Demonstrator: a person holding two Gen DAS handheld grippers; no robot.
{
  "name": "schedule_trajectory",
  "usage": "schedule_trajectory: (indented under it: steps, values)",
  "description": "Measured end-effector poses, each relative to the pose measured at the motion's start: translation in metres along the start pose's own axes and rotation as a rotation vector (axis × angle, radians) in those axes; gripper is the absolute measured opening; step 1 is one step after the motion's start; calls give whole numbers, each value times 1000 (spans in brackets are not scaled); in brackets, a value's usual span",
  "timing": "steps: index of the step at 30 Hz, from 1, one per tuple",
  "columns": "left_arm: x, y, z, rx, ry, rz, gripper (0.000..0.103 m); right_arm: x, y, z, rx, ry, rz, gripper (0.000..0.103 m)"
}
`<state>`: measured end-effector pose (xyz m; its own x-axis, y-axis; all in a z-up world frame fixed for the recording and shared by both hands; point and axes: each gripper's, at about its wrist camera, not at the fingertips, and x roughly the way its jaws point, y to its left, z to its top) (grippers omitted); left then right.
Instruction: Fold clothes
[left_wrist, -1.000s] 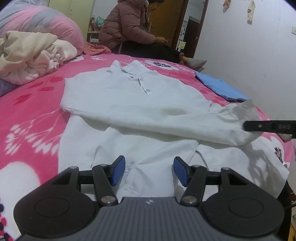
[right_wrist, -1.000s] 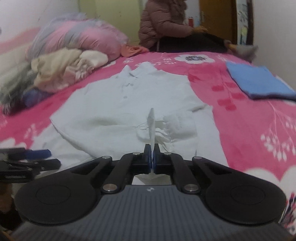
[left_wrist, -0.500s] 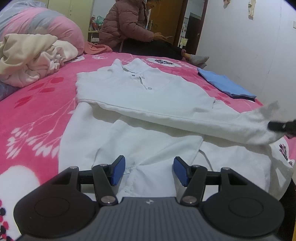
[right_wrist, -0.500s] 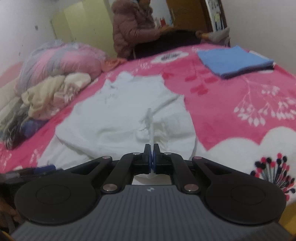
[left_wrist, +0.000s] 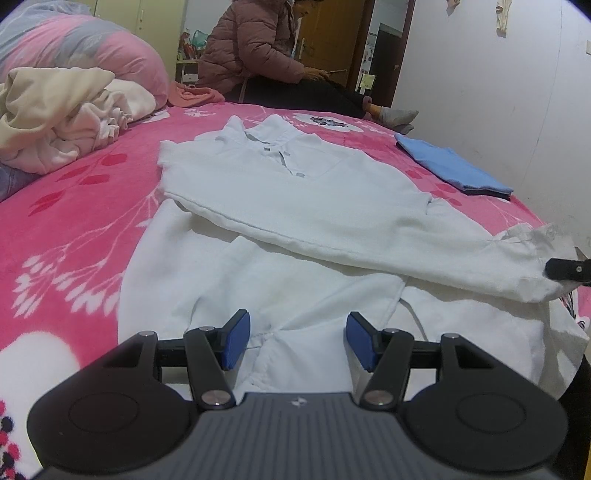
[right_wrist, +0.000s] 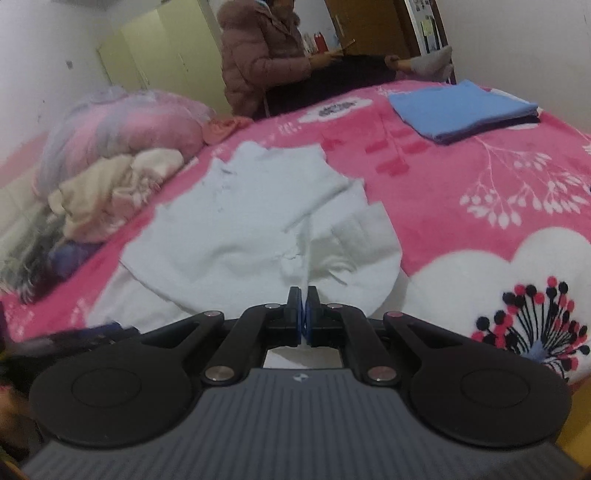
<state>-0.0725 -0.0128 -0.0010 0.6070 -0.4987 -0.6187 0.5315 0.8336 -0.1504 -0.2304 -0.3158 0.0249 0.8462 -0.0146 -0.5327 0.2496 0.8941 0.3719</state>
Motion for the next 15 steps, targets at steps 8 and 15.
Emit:
schedule_trajectory:
  steps: [8,15]
  values:
    - [0,1,0,-4,-2,-7,59,6,-11,-20,116,115,-4,4]
    - [0,3,-1,-9,-6,-10,59,-21,-14,-4,132,52,1,20]
